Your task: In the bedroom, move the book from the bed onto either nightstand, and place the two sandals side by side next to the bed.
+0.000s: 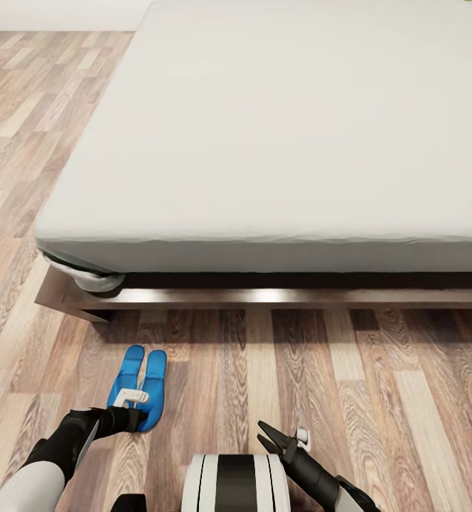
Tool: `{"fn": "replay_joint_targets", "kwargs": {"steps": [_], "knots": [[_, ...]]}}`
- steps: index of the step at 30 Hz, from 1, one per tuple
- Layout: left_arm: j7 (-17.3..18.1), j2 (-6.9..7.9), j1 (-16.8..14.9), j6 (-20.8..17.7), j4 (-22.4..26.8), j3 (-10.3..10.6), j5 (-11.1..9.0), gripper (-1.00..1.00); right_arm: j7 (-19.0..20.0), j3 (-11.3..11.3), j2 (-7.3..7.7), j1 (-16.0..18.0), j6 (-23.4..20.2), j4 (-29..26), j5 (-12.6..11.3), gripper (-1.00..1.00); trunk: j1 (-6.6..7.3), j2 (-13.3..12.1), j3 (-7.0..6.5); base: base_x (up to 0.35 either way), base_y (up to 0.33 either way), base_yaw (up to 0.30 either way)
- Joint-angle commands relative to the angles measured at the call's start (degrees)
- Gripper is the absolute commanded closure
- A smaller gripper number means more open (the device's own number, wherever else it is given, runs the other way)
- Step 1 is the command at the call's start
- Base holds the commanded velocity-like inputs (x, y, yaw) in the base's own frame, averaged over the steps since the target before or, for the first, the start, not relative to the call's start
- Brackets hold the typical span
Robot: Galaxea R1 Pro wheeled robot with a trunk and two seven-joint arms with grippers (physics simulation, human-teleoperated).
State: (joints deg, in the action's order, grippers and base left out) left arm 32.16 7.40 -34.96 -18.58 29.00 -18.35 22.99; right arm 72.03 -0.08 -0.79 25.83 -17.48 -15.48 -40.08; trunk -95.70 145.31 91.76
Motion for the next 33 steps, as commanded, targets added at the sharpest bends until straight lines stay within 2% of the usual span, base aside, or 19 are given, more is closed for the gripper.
{"fn": "replay_joint_targets", "kwargs": {"steps": [1, 12, 33], "knots": [[0.36, -0.04, -0.02, -0.32, 0.1, -0.45, 0.39, 1.0, 0.13, 0.0, 0.0, 0.01, -0.6, 0.01, -0.26, -1.0, 0.01, 0.01, 0.03, 0.0, 0.0, 0.0], [0.36, 0.72, -0.02, -0.31, 0.1, -0.54, 0.32, 1.0, 0.13, 0.0, 0.0, 0.01, -0.55, 0.01, -0.26, -1.0, 0.01, 0.01, 0.03, 0.0, 0.0, 0.0], [0.36, 0.63, -0.02, 0.2, 0.1, -0.54, 0.3, 1.0, 0.13, -0.01, 0.0, 0.01, -0.63, 0.01, -0.26, -1.0, 0.01, 0.01, 0.03, 0.0, 0.0, 0.0]]}}
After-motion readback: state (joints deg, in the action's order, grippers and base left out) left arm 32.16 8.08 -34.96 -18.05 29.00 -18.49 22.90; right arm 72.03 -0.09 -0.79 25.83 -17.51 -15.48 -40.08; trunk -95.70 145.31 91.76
